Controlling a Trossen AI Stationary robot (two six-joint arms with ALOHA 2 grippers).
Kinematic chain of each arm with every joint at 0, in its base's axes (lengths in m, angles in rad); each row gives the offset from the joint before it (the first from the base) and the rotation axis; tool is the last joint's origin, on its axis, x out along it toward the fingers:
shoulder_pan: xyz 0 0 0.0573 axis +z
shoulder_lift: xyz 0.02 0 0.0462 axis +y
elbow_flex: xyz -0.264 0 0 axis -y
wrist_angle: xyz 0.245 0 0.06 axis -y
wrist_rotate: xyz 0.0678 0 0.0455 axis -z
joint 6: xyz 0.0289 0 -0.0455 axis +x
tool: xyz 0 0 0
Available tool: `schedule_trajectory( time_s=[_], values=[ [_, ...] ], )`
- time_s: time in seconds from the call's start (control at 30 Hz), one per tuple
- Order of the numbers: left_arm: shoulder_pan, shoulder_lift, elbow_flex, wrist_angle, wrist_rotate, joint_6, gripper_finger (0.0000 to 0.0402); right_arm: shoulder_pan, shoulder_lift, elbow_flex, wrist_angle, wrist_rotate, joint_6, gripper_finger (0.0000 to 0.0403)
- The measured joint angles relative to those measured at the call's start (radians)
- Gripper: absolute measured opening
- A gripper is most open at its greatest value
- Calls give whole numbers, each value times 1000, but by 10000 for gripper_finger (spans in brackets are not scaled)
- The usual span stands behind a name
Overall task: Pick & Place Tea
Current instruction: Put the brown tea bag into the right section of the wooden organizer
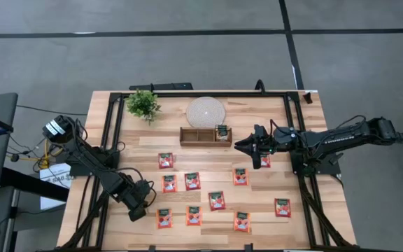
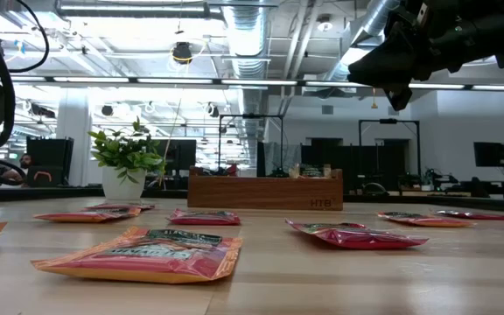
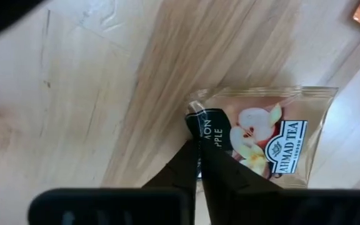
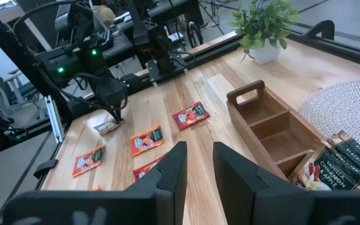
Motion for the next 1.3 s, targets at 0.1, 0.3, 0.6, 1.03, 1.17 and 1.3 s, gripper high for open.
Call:
schedule_trajectory(
  time_s=[0.1, 0.3, 0.6, 1.03, 1.17, 1.3],
  values=[
    [0, 0, 0, -5, 4, -10, 1, 0, 0, 0, 0, 0, 0, 71],
    [-1, -23, 3, -33, 9, -13, 0, 0, 0, 0, 0, 0, 1, 71],
    [-1, -91, 116, -292, -92, -10, 0, 0, 0, 0, 0, 0, 1, 71],
    [13, -96, 369, -547, -389, 74, 0, 1, 31, 0, 146, -74, -8, 71],
    [69, -97, 439, -563, -470, 183, 0, 1, 87, 8, 238, -156, -17, 71],
    [152, -97, 497, -561, -536, 328, 0, 8, 162, 66, 234, -190, -24, 71]
  ],
)
